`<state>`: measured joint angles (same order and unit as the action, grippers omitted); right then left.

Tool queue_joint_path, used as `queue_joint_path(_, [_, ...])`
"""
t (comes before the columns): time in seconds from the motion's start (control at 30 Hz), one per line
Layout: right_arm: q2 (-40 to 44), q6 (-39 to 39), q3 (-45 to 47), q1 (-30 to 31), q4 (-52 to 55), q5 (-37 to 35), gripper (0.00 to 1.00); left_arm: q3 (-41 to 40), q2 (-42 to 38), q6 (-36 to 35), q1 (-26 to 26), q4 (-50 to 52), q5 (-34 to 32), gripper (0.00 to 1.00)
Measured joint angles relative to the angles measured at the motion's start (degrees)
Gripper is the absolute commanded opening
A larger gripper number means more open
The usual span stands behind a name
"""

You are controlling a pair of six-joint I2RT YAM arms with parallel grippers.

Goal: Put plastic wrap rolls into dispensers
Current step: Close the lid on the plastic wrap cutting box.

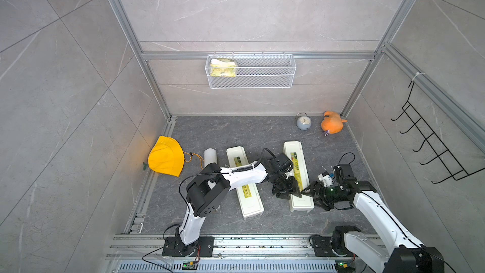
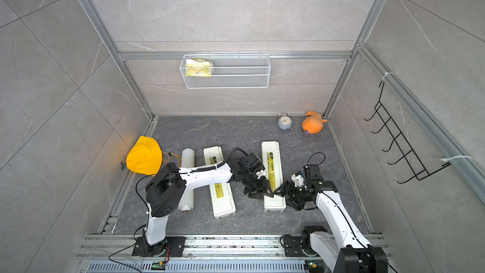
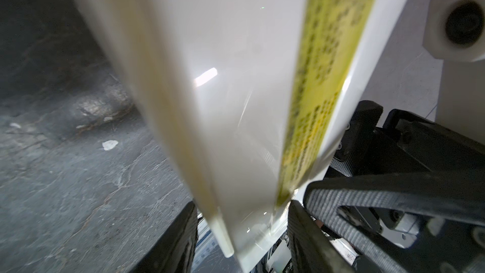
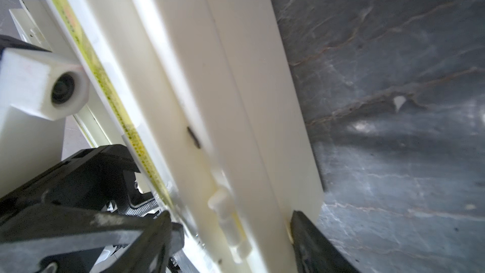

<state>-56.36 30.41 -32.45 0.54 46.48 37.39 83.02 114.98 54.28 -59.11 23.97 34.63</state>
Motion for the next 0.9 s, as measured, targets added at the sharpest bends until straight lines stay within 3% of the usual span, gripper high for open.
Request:
queue_joint_path(0.27, [-0.4,-0.5,0.0,0.2,0.3,-0.6,0.75,-2.2,-0.3,0.1,0.1,-2.5,0.5,0.54])
queue_joint_path(0.5, [-5.6,-0.5,-0.1,0.6,-5.1,-0.5,0.76,-2.2,0.2,0.2,0.3,-3.3,0.8,0.54])
queue_joint_path(0.9, [-15.8,-3.1,-7.5,0.8,-10.2,-2.1,0.65,3.6,3.2,-2.7,2.3,1.3,0.5,0.55])
